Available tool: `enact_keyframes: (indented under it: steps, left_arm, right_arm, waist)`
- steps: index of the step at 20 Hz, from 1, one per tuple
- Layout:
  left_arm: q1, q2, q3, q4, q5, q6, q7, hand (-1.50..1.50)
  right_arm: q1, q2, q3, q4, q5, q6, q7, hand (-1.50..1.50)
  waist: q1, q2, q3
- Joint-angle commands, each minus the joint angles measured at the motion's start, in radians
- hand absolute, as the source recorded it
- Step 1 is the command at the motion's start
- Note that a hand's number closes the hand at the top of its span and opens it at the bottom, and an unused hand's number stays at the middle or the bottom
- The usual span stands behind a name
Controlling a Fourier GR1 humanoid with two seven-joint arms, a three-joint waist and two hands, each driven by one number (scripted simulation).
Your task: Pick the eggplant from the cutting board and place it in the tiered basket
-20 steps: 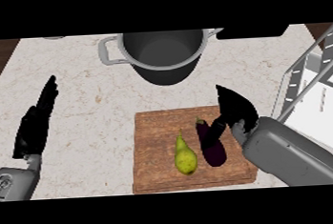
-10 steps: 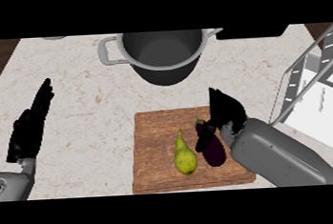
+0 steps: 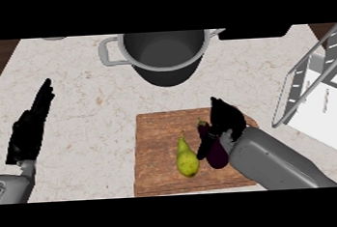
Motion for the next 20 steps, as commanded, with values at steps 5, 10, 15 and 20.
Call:
enact_keyframes:
  steps: [5, 10, 15, 20]
  left_arm:
    - [-0.038, -0.019, 0.018, 0.023, -0.016, 0.0, 0.022, 0.0]
    - [0.037, -0.03, 0.022, 0.018, -0.005, -0.031, -0.047, 0.0]
    - [0.0, -0.048, 0.017, 0.033, -0.042, -0.022, -0.052, 0.0]
    - [-0.001, -0.067, 0.013, 0.023, -0.065, -0.001, -0.01, 0.0]
  right_arm:
    - [-0.004, 0.078, -0.04, 0.032, 0.038, 0.015, 0.227, -1.5]
    - [0.033, 0.113, -0.07, 0.1, 0.07, -0.002, 0.172, -1.5]
    - [0.052, 0.156, -0.103, 0.181, 0.082, 0.005, 0.114, -1.5]
    - [0.127, 0.179, -0.078, 0.069, 0.022, 0.129, 0.094, 1.5]
  waist:
    - [0.003, 0.005, 0.001]
    - [0.011, 0.005, 0.001]
    - [0.01, 0.007, 0.001]
    - [0.002, 0.004, 0.001]
